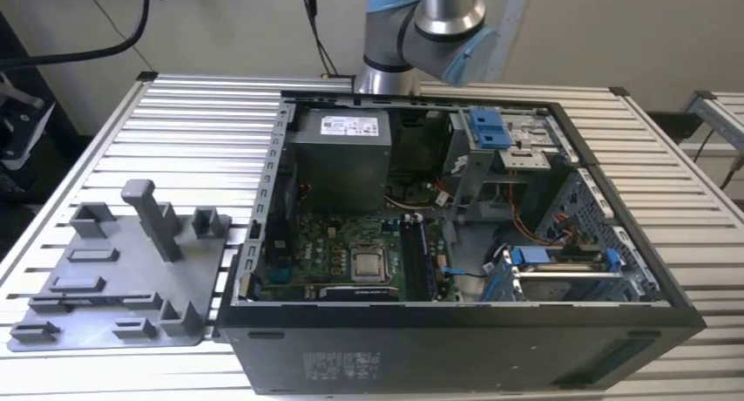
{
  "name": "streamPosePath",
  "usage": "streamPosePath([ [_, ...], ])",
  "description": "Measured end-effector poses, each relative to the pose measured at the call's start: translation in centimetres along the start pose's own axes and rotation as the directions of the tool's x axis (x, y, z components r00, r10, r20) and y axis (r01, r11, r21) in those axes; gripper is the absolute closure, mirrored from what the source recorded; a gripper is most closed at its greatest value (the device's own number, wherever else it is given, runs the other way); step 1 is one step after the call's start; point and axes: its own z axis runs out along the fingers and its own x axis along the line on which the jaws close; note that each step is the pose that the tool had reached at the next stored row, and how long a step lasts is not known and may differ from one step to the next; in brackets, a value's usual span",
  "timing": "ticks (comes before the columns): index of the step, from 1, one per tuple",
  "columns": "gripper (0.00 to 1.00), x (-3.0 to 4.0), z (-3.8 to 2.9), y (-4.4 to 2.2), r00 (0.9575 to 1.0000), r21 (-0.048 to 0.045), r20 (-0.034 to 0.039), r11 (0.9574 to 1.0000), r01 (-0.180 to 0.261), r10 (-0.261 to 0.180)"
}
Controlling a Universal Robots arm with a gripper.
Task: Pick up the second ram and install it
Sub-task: 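Pick up the second ram and move it above second insertion slot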
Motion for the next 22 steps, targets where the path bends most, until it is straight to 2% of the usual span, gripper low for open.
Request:
streamPosePath([
  [6,0.89,0.00,0.00,0.00,0.9981,0.0017,-0.0031,0.9981,0.062,-0.062],
  [12,0.89,0.00,0.00,0.00,0.9909,0.0032,-0.0068,0.9909,0.135,-0.135],
  [17,0.89,0.00,0.00,0.00,0.9782,0.0045,-0.0107,0.9782,0.207,-0.207],
  [22,0.89,0.00,0.00,0.00,0.9598,0.0055,-0.0148,0.9599,0.280,-0.280],
])
